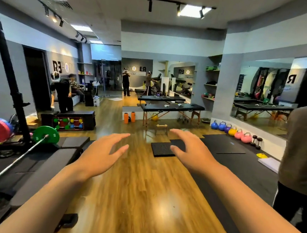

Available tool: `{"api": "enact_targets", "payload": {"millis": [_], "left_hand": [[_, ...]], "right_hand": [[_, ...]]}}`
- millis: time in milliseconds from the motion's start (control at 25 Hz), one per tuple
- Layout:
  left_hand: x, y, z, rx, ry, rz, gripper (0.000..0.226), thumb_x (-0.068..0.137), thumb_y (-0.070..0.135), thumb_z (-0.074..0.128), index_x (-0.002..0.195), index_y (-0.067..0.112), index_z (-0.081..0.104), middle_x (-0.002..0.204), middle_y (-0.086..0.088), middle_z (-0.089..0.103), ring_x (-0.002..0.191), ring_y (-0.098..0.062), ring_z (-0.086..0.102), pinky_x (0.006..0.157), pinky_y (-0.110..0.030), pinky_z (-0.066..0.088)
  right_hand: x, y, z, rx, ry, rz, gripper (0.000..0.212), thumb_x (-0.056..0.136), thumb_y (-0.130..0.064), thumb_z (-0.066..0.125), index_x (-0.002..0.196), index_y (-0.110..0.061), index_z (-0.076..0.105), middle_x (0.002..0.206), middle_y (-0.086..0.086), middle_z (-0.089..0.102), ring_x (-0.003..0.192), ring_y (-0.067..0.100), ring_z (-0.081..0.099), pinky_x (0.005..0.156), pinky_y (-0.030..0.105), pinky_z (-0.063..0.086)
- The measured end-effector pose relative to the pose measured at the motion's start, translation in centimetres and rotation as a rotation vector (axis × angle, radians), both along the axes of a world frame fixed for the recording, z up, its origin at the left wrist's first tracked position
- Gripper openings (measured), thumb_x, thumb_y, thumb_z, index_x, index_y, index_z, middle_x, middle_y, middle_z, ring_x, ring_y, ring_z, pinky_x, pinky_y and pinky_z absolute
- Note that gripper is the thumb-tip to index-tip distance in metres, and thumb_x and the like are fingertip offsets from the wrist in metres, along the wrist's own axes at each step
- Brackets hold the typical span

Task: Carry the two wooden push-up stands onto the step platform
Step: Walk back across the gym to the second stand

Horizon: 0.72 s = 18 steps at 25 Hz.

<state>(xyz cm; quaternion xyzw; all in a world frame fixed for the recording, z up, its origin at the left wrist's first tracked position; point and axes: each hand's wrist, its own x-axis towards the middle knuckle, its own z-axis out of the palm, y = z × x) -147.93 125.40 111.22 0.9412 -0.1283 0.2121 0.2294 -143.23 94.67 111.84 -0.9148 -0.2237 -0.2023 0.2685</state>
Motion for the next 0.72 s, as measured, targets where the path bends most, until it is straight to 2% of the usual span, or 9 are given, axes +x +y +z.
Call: {"api": "enact_targets", "payload": {"millis": [80,160,400,560,720], "left_hand": [[6.9,0.2,0.5,0.015,-0.049,-0.003,0.051,0.101,0.058,0.045,0.151,0.046,0.042,0.148,0.019,0.051,0.139,-0.007,0.044,0.111,-0.041,0.041],[13.7,-0.3,1.0,0.007,-0.086,-0.015,0.051,0.102,0.057,0.044,0.151,0.044,0.042,0.151,0.018,0.049,0.141,-0.007,0.041,0.115,-0.041,0.037],[30.5,-1.6,1.7,0.057,-0.102,0.029,0.049,0.103,0.048,0.048,0.151,0.038,0.045,0.15,0.013,0.053,0.138,-0.008,0.045,0.111,-0.032,0.036],[41.6,-0.3,2.1,0.087,-0.109,0.073,0.052,0.103,0.052,0.045,0.153,0.038,0.043,0.151,0.014,0.052,0.139,-0.008,0.045,0.111,-0.033,0.037],[52.7,1.9,0.5,0.031,-0.065,0.074,0.051,0.102,0.053,0.047,0.151,0.041,0.043,0.149,0.015,0.053,0.137,-0.006,0.047,0.109,-0.032,0.039]], "right_hand": [[6.5,0.0,0.7,0.027,-0.025,-0.002,0.055,0.099,-0.039,0.058,0.152,-0.038,0.042,0.146,-0.006,0.054,0.137,0.018,0.045,0.104,0.038,0.043],[13.4,-0.1,1.6,0.051,-0.06,0.012,0.054,0.098,-0.037,0.06,0.15,-0.038,0.044,0.14,-0.005,0.057,0.132,0.017,0.049,0.101,0.039,0.046],[32.2,0.8,2.8,0.058,-0.053,0.073,0.053,0.099,-0.036,0.06,0.15,-0.035,0.046,0.144,-0.005,0.055,0.134,0.016,0.048,0.106,0.042,0.045],[44.1,2.2,2.2,0.044,-0.033,0.099,0.055,0.099,-0.037,0.061,0.152,-0.036,0.044,0.147,-0.007,0.054,0.138,0.016,0.046,0.108,0.04,0.044],[54.7,3.4,0.6,0.044,0.007,0.103,0.055,0.099,-0.04,0.06,0.151,-0.038,0.043,0.146,-0.008,0.054,0.137,0.015,0.046,0.107,0.039,0.045]]}}
